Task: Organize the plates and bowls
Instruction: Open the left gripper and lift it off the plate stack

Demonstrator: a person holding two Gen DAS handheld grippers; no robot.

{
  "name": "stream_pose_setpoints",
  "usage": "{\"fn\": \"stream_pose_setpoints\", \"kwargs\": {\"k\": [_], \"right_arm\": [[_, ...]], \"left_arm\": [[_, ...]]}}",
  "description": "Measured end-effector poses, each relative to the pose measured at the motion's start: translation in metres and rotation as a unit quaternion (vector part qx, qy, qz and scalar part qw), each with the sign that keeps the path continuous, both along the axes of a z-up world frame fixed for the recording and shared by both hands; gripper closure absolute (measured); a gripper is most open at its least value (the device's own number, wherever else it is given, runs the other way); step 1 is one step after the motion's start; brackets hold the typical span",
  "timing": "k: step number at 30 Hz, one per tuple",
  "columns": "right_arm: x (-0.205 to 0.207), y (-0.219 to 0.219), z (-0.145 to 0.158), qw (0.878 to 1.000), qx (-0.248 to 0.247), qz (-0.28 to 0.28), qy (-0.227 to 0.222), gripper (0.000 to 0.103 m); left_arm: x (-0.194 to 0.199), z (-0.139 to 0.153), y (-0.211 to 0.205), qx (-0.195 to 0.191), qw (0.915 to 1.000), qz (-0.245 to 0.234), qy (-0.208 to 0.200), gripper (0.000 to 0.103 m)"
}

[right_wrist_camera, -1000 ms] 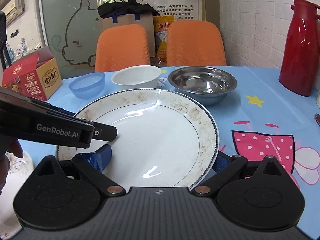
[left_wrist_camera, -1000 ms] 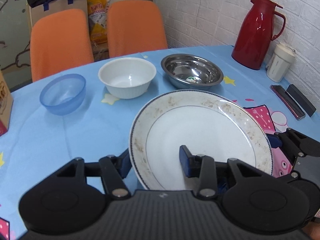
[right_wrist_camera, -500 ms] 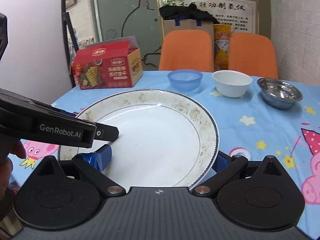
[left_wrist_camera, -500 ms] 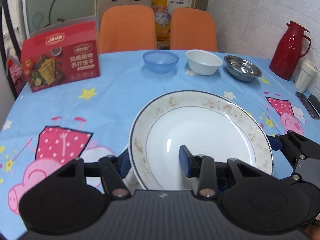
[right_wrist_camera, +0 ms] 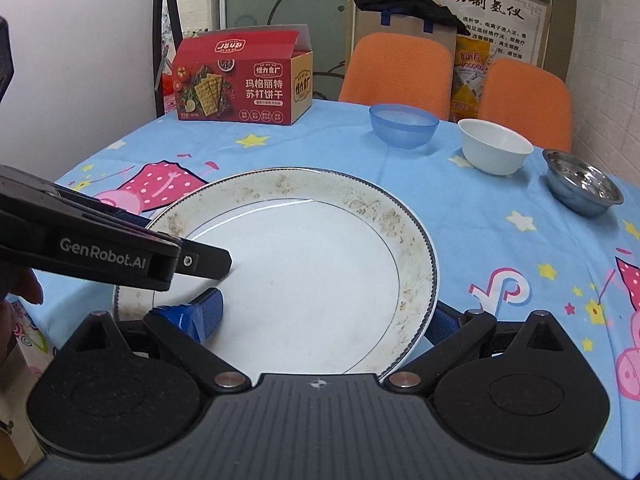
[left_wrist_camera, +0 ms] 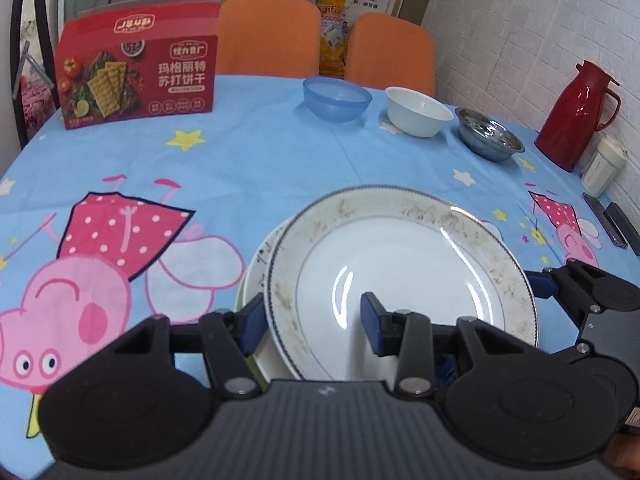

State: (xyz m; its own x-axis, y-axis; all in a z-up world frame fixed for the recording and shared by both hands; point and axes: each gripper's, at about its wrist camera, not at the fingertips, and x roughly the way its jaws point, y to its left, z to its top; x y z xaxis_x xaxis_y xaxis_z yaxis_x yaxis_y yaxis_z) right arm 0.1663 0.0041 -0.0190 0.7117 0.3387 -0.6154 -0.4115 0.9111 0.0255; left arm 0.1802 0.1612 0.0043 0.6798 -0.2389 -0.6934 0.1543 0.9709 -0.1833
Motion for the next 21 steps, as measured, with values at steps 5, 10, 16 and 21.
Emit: {"fn": "stream_pose_setpoints", "kwargs": {"k": [5, 10, 16, 21], "right_arm": [[-0.003, -0.009, 0.003, 1.000, 0.028, 0.001, 0.007, 0.015], [-0.008, -0.013, 0.019, 0.999, 0.040, 0.004, -0.022, 0.015], [0.001, -0.049, 0.024, 0.998, 0.047, -0.025, -0.025, 0.015], [0.016, -0.106, 0.023, 0.995, 0.037, -0.088, -0.019, 0.015]], "left_arm": [[-0.009, 0.022, 0.000, 0.032, 0.9978, 0.010, -0.057, 0.055], [-0.007, 0.036, -0.006, 0.043, 0.9960, 0.004, -0.079, 0.050], [0.014, 0.037, -0.030, 0.025, 0.9974, -0.029, -0.061, 0.043], [0.044, 0.036, -0.065, 0.029, 0.9961, -0.068, -0.049, 0.040]]}}
